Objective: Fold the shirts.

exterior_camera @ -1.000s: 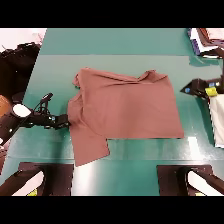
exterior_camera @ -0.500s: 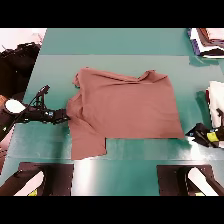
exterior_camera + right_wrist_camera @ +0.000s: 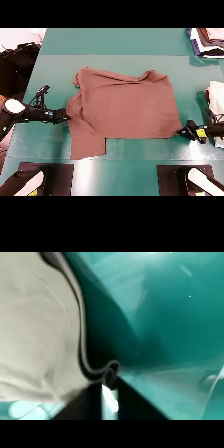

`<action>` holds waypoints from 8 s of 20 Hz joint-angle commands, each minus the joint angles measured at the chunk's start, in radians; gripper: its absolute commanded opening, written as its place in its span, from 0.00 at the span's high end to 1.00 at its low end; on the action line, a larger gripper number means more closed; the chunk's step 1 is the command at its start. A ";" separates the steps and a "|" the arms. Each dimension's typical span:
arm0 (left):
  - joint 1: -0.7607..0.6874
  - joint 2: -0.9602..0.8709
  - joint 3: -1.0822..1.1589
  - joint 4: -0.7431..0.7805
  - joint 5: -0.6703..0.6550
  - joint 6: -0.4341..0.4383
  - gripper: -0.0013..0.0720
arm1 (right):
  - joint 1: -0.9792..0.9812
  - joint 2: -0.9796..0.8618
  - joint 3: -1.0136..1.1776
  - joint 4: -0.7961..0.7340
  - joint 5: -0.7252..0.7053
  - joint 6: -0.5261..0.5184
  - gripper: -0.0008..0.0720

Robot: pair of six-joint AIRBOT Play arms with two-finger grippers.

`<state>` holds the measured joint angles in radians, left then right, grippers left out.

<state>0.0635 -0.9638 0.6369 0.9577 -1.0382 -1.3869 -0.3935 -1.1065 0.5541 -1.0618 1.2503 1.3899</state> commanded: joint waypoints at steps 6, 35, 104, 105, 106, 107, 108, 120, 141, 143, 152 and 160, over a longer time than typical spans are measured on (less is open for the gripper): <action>0.001 0.024 0.220 0.008 -0.094 -0.003 0.94 | 0.220 0.121 0.268 0.015 -0.020 -0.005 0.96; 0.000 -0.041 0.926 0.145 -0.163 -0.106 0.94 | 0.313 -0.063 1.208 -0.145 0.178 0.043 0.97; -0.130 0.144 -0.078 0.072 -0.071 -0.254 0.94 | 0.011 0.102 -0.060 -0.080 0.102 -0.011 0.40; -0.130 0.144 -0.078 0.072 -0.071 -0.254 0.94 | 0.007 0.110 -0.090 -0.047 0.080 -0.011 0.40; -0.130 0.144 -0.078 0.072 -0.071 -0.254 0.94 | 0.009 0.112 -0.109 -0.020 0.059 -0.011 0.40; -0.130 0.144 -0.078 0.072 -0.071 -0.254 0.94 | 0.019 0.104 -0.118 -0.001 0.050 -0.011 0.40; -0.130 0.144 -0.078 0.073 -0.071 -0.254 0.94 | 0.037 0.090 -0.117 -0.003 0.048 -0.011 0.40; -0.130 0.190 0.011 0.128 -0.193 -0.237 0.95 | 0.210 0.200 0.097 -0.164 0.146 -0.010 0.96; -0.130 -0.214 0.328 0.127 0.096 -0.124 0.94 | 0.393 -0.250 0.636 -0.259 0.113 0.068 0.96; -0.130 -0.333 0.405 0.127 0.115 -0.124 0.94 | 0.380 -0.347 0.710 -0.192 0.084 0.067 0.96; -0.130 -0.380 0.568 0.111 -0.013 -0.124 0.53 | 0.134 -0.460 0.799 0.021 0.227 -0.126 0.34; -0.309 -0.381 0.568 0.082 0.097 -0.138 0.94 | -0.011 -0.541 0.560 0.156 0.196 -0.261 0.20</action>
<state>-0.1699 -1.3426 1.2018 1.0470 -1.0130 -1.5116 -0.3771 -1.6085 1.1767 -1.0008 1.4494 1.1900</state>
